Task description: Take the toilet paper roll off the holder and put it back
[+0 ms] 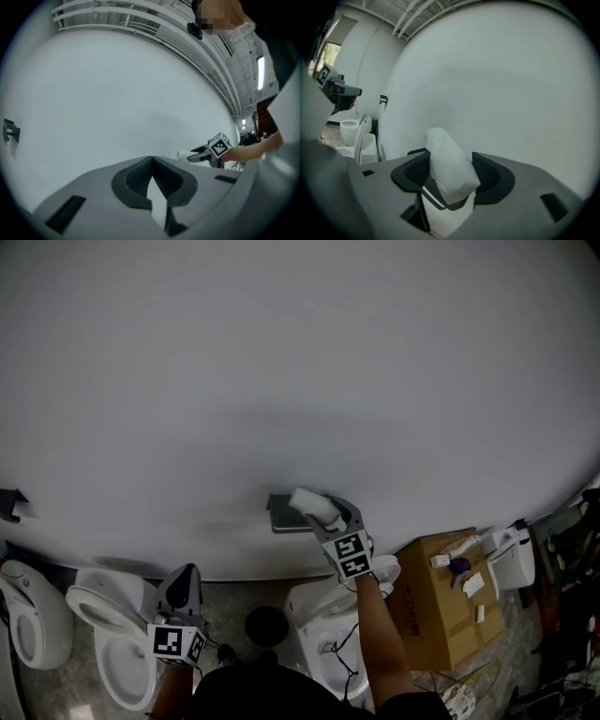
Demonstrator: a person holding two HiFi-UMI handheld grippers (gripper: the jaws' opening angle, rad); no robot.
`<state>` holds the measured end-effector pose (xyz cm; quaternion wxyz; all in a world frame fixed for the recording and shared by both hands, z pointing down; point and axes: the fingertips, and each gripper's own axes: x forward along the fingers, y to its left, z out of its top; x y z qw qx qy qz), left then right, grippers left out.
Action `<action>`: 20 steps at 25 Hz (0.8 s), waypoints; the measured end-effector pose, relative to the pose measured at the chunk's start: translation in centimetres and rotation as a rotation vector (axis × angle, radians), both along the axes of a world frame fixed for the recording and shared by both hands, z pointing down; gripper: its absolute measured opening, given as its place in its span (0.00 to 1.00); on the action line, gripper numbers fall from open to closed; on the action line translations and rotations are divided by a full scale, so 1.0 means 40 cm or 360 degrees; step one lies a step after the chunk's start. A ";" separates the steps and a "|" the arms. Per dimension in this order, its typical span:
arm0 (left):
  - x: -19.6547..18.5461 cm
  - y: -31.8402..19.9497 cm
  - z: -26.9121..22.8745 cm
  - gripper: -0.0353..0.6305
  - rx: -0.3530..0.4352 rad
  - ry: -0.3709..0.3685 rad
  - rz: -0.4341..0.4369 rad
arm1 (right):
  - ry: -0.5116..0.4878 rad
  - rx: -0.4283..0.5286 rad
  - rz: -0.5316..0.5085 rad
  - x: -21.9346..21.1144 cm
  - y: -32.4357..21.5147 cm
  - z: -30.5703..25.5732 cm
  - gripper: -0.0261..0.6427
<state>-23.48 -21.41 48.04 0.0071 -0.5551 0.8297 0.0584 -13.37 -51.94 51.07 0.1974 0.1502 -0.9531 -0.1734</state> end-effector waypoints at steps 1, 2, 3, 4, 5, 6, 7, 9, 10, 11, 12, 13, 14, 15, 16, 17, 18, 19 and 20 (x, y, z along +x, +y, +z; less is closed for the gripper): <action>0.002 -0.003 -0.008 0.06 -0.0007 0.0010 -0.0002 | -0.0009 0.0011 0.0002 0.002 -0.002 -0.012 0.45; 0.005 -0.005 -0.017 0.06 -0.0014 0.0025 -0.0005 | -0.0018 0.0022 0.0003 0.003 -0.004 -0.024 0.45; 0.007 -0.008 -0.020 0.06 -0.0018 0.0033 -0.0004 | -0.0025 0.0036 0.0003 0.005 -0.004 -0.036 0.45; 0.009 -0.009 -0.020 0.06 -0.0018 0.0034 0.0000 | -0.0031 0.0054 0.0001 0.008 -0.003 -0.049 0.45; 0.011 -0.008 -0.019 0.06 -0.0018 0.0036 0.0004 | -0.0035 0.0078 -0.0002 0.011 0.002 -0.064 0.45; 0.012 -0.007 -0.014 0.06 -0.0016 0.0031 0.0010 | -0.0040 0.0105 -0.0006 0.014 0.008 -0.080 0.45; 0.012 -0.005 -0.003 0.06 -0.0011 0.0019 0.0021 | -0.0048 0.0131 -0.0013 0.016 0.015 -0.098 0.45; 0.011 -0.001 0.012 0.06 -0.0001 0.0001 0.0034 | -0.0076 0.0172 -0.0027 0.019 0.031 -0.135 0.45; 0.011 0.001 0.013 0.06 0.0001 -0.0001 0.0036 | -0.0090 0.0192 -0.0034 0.020 0.038 -0.154 0.45; 0.012 0.001 0.012 0.06 0.0002 -0.0001 0.0038 | -0.0102 0.0213 -0.0040 0.022 0.045 -0.172 0.45; 0.014 0.001 0.011 0.06 0.0001 0.0000 0.0041 | -0.0113 0.0236 -0.0045 0.024 0.052 -0.191 0.45; 0.015 0.001 0.010 0.06 -0.0003 -0.0001 0.0044 | -0.0125 0.0260 -0.0050 0.026 0.059 -0.209 0.45; 0.016 0.001 0.008 0.06 -0.0005 -0.0005 0.0046 | -0.0137 0.0283 -0.0056 0.027 0.066 -0.227 0.45; 0.016 0.002 0.004 0.06 -0.0006 -0.0008 0.0044 | -0.0146 0.0309 -0.0061 0.029 0.073 -0.243 0.45; 0.016 0.001 -0.003 0.06 -0.0007 -0.0002 0.0039 | -0.0146 0.0341 -0.0063 0.031 0.079 -0.257 0.45; 0.016 0.000 -0.010 0.06 -0.0007 0.0008 0.0034 | -0.0135 0.0379 -0.0059 0.034 0.083 -0.269 0.45; 0.016 -0.001 -0.012 0.06 -0.0007 0.0014 0.0033 | -0.0118 0.0416 -0.0053 0.038 0.086 -0.279 0.45; 0.015 -0.002 -0.009 0.06 -0.0008 0.0014 0.0036 | -0.0107 0.0445 -0.0050 0.041 0.090 -0.288 0.45; 0.013 -0.001 -0.001 0.06 -0.0007 0.0008 0.0042 | -0.0107 0.0465 -0.0053 0.042 0.094 -0.297 0.45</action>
